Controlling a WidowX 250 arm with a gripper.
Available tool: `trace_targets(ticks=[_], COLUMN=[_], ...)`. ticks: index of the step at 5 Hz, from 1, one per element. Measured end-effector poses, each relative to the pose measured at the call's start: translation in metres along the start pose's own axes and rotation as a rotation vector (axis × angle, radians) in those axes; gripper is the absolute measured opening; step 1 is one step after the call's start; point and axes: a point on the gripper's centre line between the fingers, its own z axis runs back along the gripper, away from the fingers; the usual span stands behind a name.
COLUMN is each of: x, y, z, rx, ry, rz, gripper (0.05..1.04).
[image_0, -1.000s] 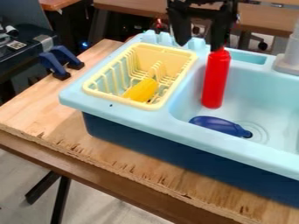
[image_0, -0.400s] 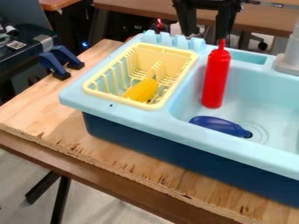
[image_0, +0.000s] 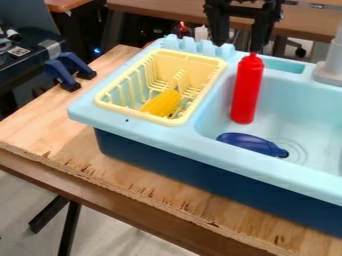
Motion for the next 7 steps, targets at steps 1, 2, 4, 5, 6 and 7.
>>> trace_targets(ticks=[1,2,4,5,6,7], x=[0.003,0.005,0.013,0.013,0.015,0.015], y=[0.000,-0.001,0.000,0.000,-0.001,-0.002], z=[-0.009,-0.016,-0.022,-0.026,-0.026,-0.026], rx=[0.001,0.009,0.019,0.021,0.021,0.020], ry=[0.015,0.028,0.040,0.048,0.040,0.039], rz=[-0.002,0.014,0.020,0.023,0.026,0.024], gripper=[1.003,1.003,1.003,0.961,0.667,0.384])
